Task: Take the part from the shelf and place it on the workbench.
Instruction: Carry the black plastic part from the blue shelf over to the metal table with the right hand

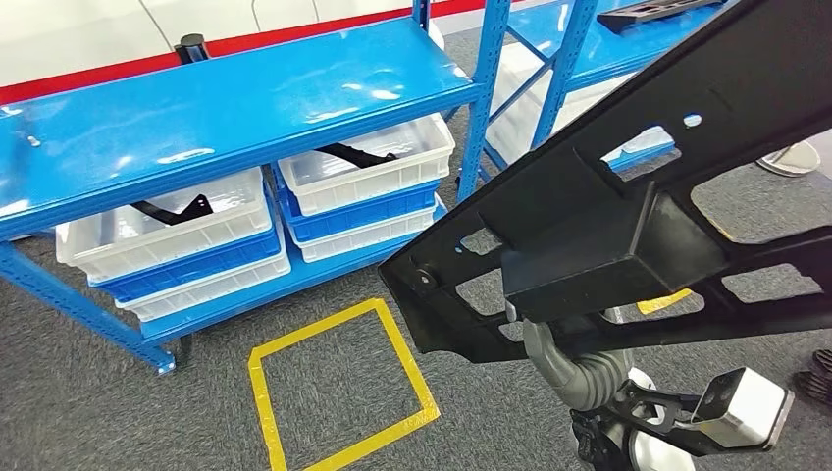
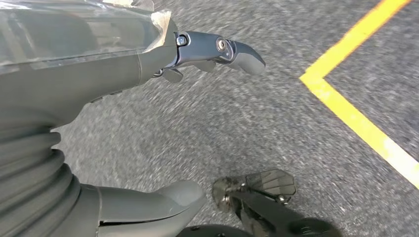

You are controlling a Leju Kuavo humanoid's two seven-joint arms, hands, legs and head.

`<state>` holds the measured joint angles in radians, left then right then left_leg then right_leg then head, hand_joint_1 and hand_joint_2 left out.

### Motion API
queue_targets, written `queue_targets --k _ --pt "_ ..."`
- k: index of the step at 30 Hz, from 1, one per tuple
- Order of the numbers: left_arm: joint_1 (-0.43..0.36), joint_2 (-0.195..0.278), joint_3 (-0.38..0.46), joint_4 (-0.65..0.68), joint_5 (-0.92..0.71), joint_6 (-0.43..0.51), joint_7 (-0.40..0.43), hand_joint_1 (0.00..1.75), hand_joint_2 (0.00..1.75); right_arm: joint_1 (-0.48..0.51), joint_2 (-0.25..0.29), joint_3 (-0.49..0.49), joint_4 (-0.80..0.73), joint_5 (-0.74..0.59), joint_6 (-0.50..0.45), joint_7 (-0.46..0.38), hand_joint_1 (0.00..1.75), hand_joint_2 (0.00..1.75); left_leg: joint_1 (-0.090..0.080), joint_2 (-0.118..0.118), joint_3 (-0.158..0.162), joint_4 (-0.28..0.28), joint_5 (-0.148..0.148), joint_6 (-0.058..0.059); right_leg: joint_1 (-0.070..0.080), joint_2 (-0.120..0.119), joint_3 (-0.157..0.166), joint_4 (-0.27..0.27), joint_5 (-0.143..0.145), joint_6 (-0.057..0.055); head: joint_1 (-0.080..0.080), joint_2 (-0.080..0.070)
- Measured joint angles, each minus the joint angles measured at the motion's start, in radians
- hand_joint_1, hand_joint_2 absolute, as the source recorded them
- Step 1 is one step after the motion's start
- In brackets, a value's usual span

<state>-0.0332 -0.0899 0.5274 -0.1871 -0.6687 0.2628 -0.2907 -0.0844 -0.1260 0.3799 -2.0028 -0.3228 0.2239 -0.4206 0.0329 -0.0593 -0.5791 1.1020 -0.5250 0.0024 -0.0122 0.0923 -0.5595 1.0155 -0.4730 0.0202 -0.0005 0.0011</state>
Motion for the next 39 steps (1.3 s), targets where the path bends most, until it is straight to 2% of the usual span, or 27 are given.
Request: queue_targets --k 2,4,5,6,8,10,11,12,13,14,15,17,19,20,22,24,25,26,27,28,29,30,32,33,34,36,39 --pt "-0.001 0.001 0.000 0.000 0.001 -0.005 0.000 0.00 1.75 0.000 0.000 -0.001 -0.001 0.000 0.000 -0.001 1.75 1.75 0.000 -0.030 0.022 -0.053 0.007 0.003 0.000 0.023 -0.015 0.007 0.003 0.012 0.001 0.000" --pt "-0.001 0.001 0.002 0.001 0.014 -0.009 -0.004 0.00 1.75 0.006 0.001 -0.001 -0.003 0.003 0.003 -0.001 1.75 1.75 -0.004 -0.009 0.020 -0.058 0.012 0.011 -0.002 0.041 -0.029 0.006 0.010 0.026 0.001 0.000" --pt "-0.001 0.000 0.006 0.001 0.024 -0.011 -0.009 0.00 1.75 0.009 0.001 0.000 -0.004 0.005 0.006 -0.001 1.75 1.75 -0.004 0.004 0.020 -0.062 0.016 0.018 -0.001 0.027 -0.036 0.011 0.008 0.030 0.002 0.000" --pt "0.000 0.000 0.010 0.001 0.033 -0.013 -0.014 0.00 1.75 0.012 0.002 0.000 -0.005 0.008 0.009 -0.001 1.75 1.75 -0.003 0.018 0.020 -0.066 0.019 0.025 0.001 0.002 -0.049 0.031 -0.001 0.033 0.004 0.000" --pt "0.002 0.000 0.020 0.001 0.041 -0.020 -0.021 0.00 1.75 0.013 0.002 0.003 -0.006 0.012 0.015 -0.001 1.75 1.75 -0.004 0.048 0.018 -0.070 0.023 0.033 0.004 -0.059 -0.099 0.130 -0.048 0.030 0.008 0.000" --pt "0.006 0.000 0.024 0.001 0.042 -0.028 -0.021 0.00 1.75 0.013 0.002 0.006 -0.005 0.013 0.016 -0.001 1.75 1.75 -0.005 0.081 0.015 -0.069 0.023 0.035 0.000 -0.078 -0.156 0.256 -0.096 0.030 0.010 0.000" --pt "0.007 0.000 0.025 0.001 0.042 -0.030 -0.021 0.00 1.75 0.014 0.002 0.007 -0.004 0.014 0.016 -0.001 1.75 1.75 -0.005 0.098 0.015 -0.069 0.023 0.034 -0.003 -0.081 -0.167 0.287 -0.104 0.035 0.010 0.000" --pt "0.007 0.000 0.026 0.001 0.042 -0.031 -0.021 0.00 1.75 0.015 0.002 0.008 -0.004 0.014 0.016 -0.001 1.75 1.75 -0.005 0.112 0.015 -0.069 0.023 0.034 -0.006 -0.086 -0.156 0.272 -0.095 0.044 0.010 0.000" --pt "0.008 -0.001 0.026 0.001 0.042 -0.031 -0.021 0.00 1.75 0.015 0.002 0.008 -0.004 0.014 0.016 -0.001 1.75 1.75 -0.004 0.125 0.016 -0.069 0.022 0.033 -0.009 -0.095 -0.125 0.220 -0.073 0.053 0.010 0.000" --pt "0.007 -0.001 0.026 0.001 0.042 -0.031 -0.021 0.00 1.75 0.015 0.002 0.009 -0.004 0.014 0.016 -0.001 1.75 1.75 -0.004 0.137 0.018 -0.069 0.021 0.030 -0.011 -0.118 -0.081 0.143 -0.048 0.062 0.010 0.000" --pt "0.007 -0.001 0.026 0.001 0.042 -0.032 -0.021 0.00 1.75 0.014 0.002 0.010 -0.004 0.014 0.016 -0.002 1.75 1.75 -0.006 0.147 0.021 -0.069 0.019 0.026 -0.008 -0.142 -0.041 0.073 -0.026 0.065 0.011 0.000" --pt "0.008 0.001 0.026 0.001 0.042 -0.032 -0.021 0.00 1.75 0.013 0.004 0.012 -0.005 0.014 0.014 -0.003 1.75 1.75 -0.011 0.165 0.026 -0.070 0.016 0.015 0.000 -0.168 -0.002 0.001 -0.007 0.056 0.010 0.000" --pt "0.008 0.001 0.027 0.001 0.041 -0.036 -0.018 0.00 1.75 0.014 0.006 0.012 -0.005 0.015 0.011 -0.004 1.75 1.75 -0.013 0.184 0.032 -0.075 0.017 0.004 0.005 -0.148 -0.007 -0.002 -0.003 0.039 0.010 0.000" --pt "0.007 0.002 0.027 0.001 0.041 -0.038 -0.017 0.00 1.75 0.017 0.008 0.012 -0.007 0.016 0.009 -0.004 1.75 1.75 -0.011 0.184 0.034 -0.074 0.013 -0.001 0.000 -0.136 -0.008 -0.004 0.000 0.032 0.009 0.000" --pt "0.007 0.004 0.027 0.001 0.040 -0.046 -0.016 0.00 1.75 0.019 0.015 0.013 -0.013 0.019 0.006 -0.005 1.75 1.75 -0.006 0.144 0.019 -0.030 -0.025 -0.007 -0.011 -0.113 -0.008 -0.010 0.008 0.015 0.004 0.000" --pt "0.010 0.008 0.026 0.001 0.035 -0.058 -0.024 0.00 1.75 0.022 0.020 0.013 -0.017 0.023 0.004 -0.005 1.75 1.75 -0.004 0.083 -0.034 0.093 -0.095 -0.006 -0.013 -0.090 -0.010 -0.011 0.011 0.002 -0.002 0.000" --pt "0.013 0.009 0.026 0.001 0.033 -0.062 -0.031 0.00 1.75 0.024 0.022 0.014 -0.017 0.024 0.004 -0.006 1.75 1.75 -0.005 0.068 -0.064 0.157 -0.121 -0.005 -0.011 -0.076 -0.011 -0.011 0.012 -0.001 -0.004 0.000" --pt "0.015 0.010 0.026 0.001 0.030 -0.064 -0.038 0.00 1.75 0.027 0.022 0.014 -0.017 0.025 0.004 -0.006 1.75 1.75 -0.005 0.060 -0.085 0.198 -0.130 -0.006 -0.009 -0.061 -0.011 -0.010 0.012 -0.002 -0.004 0.000" --pt "0.017 0.011 0.026 0.001 0.029 -0.066 -0.046 0.00 1.75 0.029 0.022 0.014 -0.017 0.026 0.004 -0.006 1.75 1.75 -0.004 0.057 -0.089 0.203 -0.119 -0.006 -0.008 -0.046 -0.011 -0.009 0.012 -0.002 -0.004 0.000" --pt "0.018 0.012 0.026 0.001 0.029 -0.068 -0.052 0.00 1.75 0.030 0.022 0.014 -0.017 0.026 0.004 -0.007 1.75 1.75 -0.003 0.053 -0.075 0.170 -0.089 -0.006 -0.008 -0.031 -0.011 -0.006 0.012 -0.002 -0.004 0.000" --pt "0.018 0.012 0.026 0.001 0.030 -0.070 -0.057 0.00 1.75 0.031 0.022 0.014 -0.017 0.025 0.004 -0.008 1.75 1.75 0.000 0.042 -0.049 0.109 -0.050 -0.006 -0.009 -0.015 -0.011 -0.002 0.011 -0.001 -0.005 0.000" --pt "0.018 0.012 0.026 0.001 0.031 -0.073 -0.063 0.00 1.75 0.031 0.022 0.014 -0.017 0.025 0.005 -0.009 1.75 1.75 0.004 0.018 -0.022 0.047 -0.022 -0.006 -0.007 -0.001 -0.015 0.005 0.009 0.003 -0.005 0.000" --pt "0.018 0.009 0.027 0.002 0.037 -0.075 -0.074 0.00 1.75 0.030 0.021 0.014 -0.017 0.023 0.010 -0.011 1.75 1.75 0.008 -0.021 0.009 -0.029 0.002 -0.007 -0.005 0.026 -0.028 0.018 0.007 0.014 -0.002 0.000" --pt "0.017 0.007 0.028 0.002 0.041 -0.075 -0.078 0.00 1.75 0.031 0.021 0.014 -0.017 0.023 0.012 -0.012 1.75 1.75 0.005 -0.026 0.010 -0.036 -0.001 -0.005 -0.005 0.037 -0.036 0.020 0.008 0.021 -0.001 0.000" --pt "0.017 0.005 0.029 0.002 0.045 -0.076 -0.082 0.00 1.75 0.033 0.021 0.014 -0.017 0.023 0.014 -0.012 1.75 1.75 0.003 -0.014 0.010 -0.037 0.000 0.000 -0.007 0.050 -0.043 0.019 0.012 0.028 0.001 0.000" --pt "0.016 0.002 0.031 0.002 0.050 -0.079 -0.086 0.00 1.75 0.039 0.020 0.013 -0.017 0.023 0.016 -0.013 1.75 1.75 0.002 0.010 0.010 -0.042 0.006 0.013 -0.009 0.045 -0.053 0.020 0.015 0.039 0.000 0.000" --pt "0.015 0.001 0.031 0.002 0.051 -0.081 -0.087 0.00 1.75 0.040 0.020 0.012 -0.017 0.023 0.016 -0.013 1.75 1.75 0.004 0.023 0.011 -0.046 0.010 0.019 -0.009 0.028 -0.058 0.025 0.014 0.041 0.000 0.000"
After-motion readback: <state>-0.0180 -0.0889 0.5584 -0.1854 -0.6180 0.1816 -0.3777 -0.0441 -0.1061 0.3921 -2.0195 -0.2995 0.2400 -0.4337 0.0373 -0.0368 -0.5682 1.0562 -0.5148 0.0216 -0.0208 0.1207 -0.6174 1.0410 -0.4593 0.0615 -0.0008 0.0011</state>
